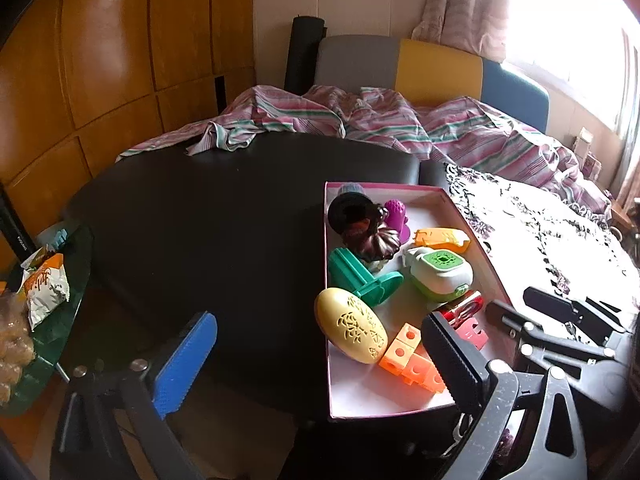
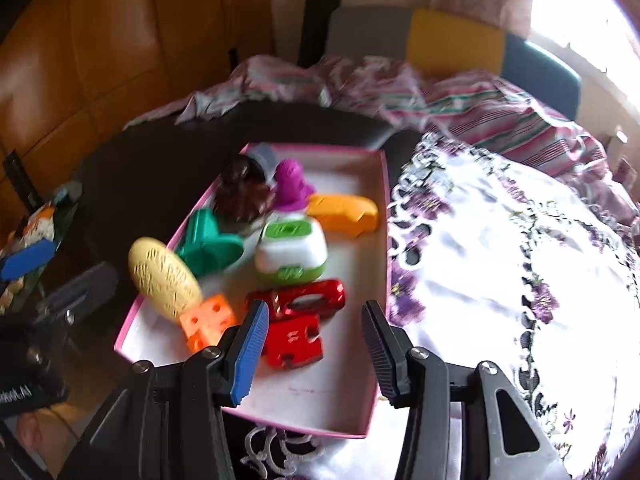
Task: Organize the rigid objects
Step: 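Lift both tools away from the tray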
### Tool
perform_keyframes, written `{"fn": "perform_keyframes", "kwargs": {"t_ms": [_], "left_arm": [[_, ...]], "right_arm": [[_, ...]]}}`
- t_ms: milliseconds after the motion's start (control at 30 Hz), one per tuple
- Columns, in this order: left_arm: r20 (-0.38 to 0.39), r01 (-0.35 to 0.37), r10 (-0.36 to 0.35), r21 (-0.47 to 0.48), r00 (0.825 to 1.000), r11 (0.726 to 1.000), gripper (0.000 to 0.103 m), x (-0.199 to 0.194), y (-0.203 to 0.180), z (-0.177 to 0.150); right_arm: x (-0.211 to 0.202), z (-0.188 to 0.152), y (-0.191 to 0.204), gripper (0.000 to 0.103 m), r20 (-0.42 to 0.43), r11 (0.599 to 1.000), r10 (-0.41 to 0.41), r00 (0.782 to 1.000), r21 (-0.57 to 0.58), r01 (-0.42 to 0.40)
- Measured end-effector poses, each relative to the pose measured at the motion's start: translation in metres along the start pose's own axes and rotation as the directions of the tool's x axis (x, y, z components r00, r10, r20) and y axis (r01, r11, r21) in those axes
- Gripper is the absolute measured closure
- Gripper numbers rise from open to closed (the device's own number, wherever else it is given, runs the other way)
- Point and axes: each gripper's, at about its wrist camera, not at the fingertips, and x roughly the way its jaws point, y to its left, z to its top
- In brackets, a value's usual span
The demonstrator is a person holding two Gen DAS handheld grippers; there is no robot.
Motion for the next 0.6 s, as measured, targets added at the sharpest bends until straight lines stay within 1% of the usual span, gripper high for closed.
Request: {"fn": "perform_keyframes", "kwargs": {"t_ms": [67, 167, 233, 600], "left_arm": [[0.004, -0.011, 0.011, -0.004, 1.000, 1.000, 0.000, -0.003, -0.001, 0.001], [0.012, -0.031, 0.031, -0.001, 0.999, 1.000, 0.000, -0.007, -0.004, 0.001], [0.019, -0.028, 0.028, -0.013, 0.999, 1.000, 0.000, -0.010, -0.004, 0.001], [0.067, -0.048, 0.050, -0.042, 0.996, 0.998, 0.000, -0.026, -0.004, 0.001]], "right_arm": [[-0.004, 0.004, -0.004, 0.054, 0.015, 1.000, -0.011, 1.000, 0.029, 0.010], [-0.004, 0.009, -0.008, 0.054, 0.015, 0.998, -0.013, 1.000, 0.059, 0.012], [-0.005, 0.009, -0.009, 0.054, 0.017, 0.997, -0.017, 1.000, 0.071, 0.016], [-0.011, 0.008, -0.005, 0.054, 0.040, 0.997, -0.035, 0.999, 0.072, 0.032]]}}
